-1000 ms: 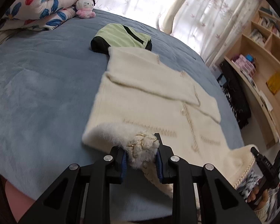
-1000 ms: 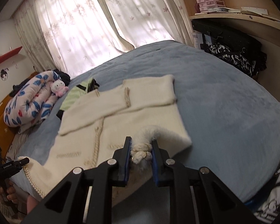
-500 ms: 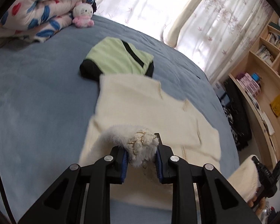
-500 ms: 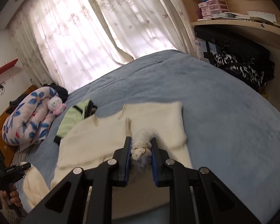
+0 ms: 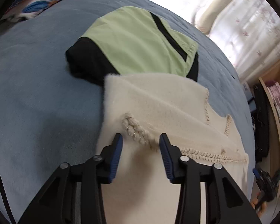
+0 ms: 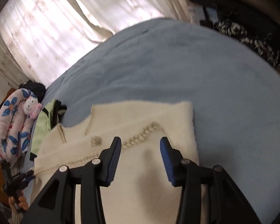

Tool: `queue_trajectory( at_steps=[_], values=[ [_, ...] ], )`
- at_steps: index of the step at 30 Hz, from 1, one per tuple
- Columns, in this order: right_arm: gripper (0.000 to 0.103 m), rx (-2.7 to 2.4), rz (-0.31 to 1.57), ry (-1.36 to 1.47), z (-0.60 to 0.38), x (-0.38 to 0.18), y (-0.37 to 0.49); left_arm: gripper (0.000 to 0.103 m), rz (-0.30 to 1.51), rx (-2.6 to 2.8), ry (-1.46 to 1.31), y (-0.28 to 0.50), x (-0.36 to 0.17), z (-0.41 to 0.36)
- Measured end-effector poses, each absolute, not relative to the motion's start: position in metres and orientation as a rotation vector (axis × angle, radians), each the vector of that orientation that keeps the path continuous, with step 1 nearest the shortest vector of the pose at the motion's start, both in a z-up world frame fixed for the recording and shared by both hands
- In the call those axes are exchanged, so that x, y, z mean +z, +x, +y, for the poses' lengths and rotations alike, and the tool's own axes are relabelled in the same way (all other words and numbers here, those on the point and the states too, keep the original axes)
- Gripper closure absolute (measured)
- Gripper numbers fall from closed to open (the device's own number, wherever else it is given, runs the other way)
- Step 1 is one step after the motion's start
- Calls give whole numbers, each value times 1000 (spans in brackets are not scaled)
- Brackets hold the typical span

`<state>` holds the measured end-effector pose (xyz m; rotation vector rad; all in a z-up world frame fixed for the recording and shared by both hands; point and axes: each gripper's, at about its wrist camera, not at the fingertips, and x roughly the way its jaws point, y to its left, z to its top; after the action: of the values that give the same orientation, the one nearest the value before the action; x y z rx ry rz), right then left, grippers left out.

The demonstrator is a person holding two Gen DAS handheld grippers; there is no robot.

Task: Fold large clothes
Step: 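Grasp the braided trim of the folded cardigan with both tools, then lift the gripped trim and fold it over toward the collar with both tools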

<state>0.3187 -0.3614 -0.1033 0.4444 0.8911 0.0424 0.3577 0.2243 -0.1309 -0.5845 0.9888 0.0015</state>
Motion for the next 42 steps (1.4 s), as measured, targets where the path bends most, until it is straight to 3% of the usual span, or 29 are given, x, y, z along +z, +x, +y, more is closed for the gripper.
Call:
queue_trajectory(
  at_steps=[5,16,29,31,33,34,39,42],
  values=[
    [54,67,955,370,-371,-125,323,45,948,-87,-515,358,-124,222],
    [54,151,1051,328,-357,-145,354,44,950,-251,-370,343,-119,237],
    [49,151,1010,289,-350,-158,354,45,998,-217,-54,360,-147,206],
    [49,144,1003,270,-348,-158,356,51,976,-193,-14,357,-147,202],
    [50,131,991,236,-344,-157,354,68,951,-150,19,353,-146,202],
    [51,126,985,218,-342,-157,353,72,949,-120,32,350,-146,202],
    [83,105,965,130,-326,-149,343,93,921,-8,48,336,-135,197],
    [90,77,941,45,-313,-141,333,95,882,36,102,326,-126,186]
  ],
)
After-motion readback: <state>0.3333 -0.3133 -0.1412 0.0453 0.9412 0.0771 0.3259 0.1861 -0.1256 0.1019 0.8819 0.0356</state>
